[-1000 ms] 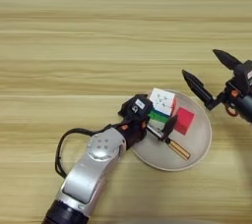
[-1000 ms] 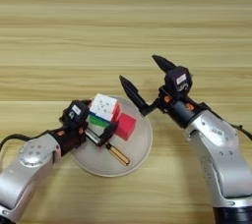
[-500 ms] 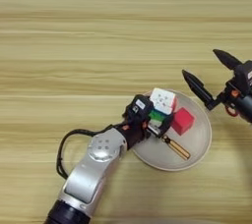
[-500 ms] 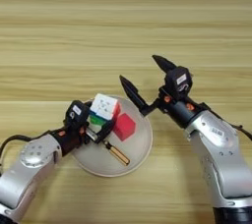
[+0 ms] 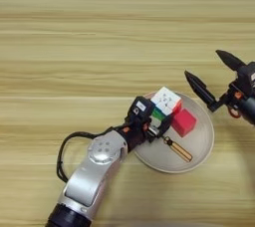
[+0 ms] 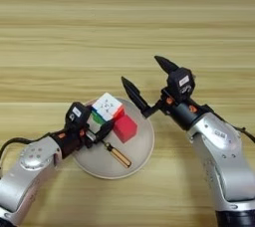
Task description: Move the objects on the table
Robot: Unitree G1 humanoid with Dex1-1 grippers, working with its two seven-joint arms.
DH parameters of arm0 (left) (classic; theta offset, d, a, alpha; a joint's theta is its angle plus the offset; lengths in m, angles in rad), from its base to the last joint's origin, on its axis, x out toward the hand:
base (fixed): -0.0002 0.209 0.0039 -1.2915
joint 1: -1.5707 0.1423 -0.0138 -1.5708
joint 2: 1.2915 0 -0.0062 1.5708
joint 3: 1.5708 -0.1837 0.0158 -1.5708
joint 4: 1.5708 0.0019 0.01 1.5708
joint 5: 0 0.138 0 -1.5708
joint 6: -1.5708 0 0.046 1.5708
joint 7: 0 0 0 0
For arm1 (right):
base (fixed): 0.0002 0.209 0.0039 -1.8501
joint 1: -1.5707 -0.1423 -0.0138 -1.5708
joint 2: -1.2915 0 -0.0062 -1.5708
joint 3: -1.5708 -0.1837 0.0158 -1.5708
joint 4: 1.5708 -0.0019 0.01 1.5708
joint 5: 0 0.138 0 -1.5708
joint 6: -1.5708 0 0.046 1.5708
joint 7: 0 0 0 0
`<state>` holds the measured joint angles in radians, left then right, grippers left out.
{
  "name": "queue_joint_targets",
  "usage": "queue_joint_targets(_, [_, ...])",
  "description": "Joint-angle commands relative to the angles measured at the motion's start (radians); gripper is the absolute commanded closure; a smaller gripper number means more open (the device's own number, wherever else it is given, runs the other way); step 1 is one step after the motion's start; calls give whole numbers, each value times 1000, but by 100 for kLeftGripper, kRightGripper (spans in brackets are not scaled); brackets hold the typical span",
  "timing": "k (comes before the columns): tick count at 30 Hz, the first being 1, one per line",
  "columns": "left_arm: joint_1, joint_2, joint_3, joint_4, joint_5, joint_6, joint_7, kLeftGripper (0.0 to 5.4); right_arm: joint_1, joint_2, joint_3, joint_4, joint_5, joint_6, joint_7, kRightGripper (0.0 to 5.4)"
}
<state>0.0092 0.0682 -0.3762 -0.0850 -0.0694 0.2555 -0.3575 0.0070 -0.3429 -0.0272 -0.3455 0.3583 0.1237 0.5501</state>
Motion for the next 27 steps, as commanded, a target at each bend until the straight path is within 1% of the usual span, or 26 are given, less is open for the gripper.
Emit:
queue_joint_targets(1, [6, -2, 6, 15, 2, -3, 0, 214, 0, -1, -1, 12, -6, -1, -1, 0])
queue_joint_targets(5, [-1, 5, 22, 3, -6, -8, -6, 214, -3, -4, -2, 18, -5, -3, 3, 0])
queue_joint_targets(9, [-23, 27, 57, -15, -19, -7, -26, 214, -5, -9, -3, 22, -5, -2, 7, 0])
queue_joint_targets(12, [-38, 61, 79, -45, -29, -5, -60, 214, -13, -16, -9, 33, -3, -4, 15, 0])
queue_joint_targets(16, [-58, 110, 123, -78, -58, 9, -113, 214, -23, -32, -18, 42, -1, -2, 28, 0])
queue_joint_targets(22, [-71, 172, 155, -134, -101, 37, -187, 214, -29, -49, -21, 47, 4, 2, 54, 0])
queue_joint_targets(23, [-72, 179, 159, -144, -110, 44, -197, 214, -30, -52, -20, 47, 4, 2, 58, 0])
queue_joint_targets(26, [-73, 200, 169, -182, -161, 76, -242, 214, -34, -61, -17, 48, 8, 4, 78, 0])
queue_joint_targets(27, [-73, 213, 169, -195, -175, 86, -262, 214, -34, -65, -15, 47, 9, 5, 85, 0])
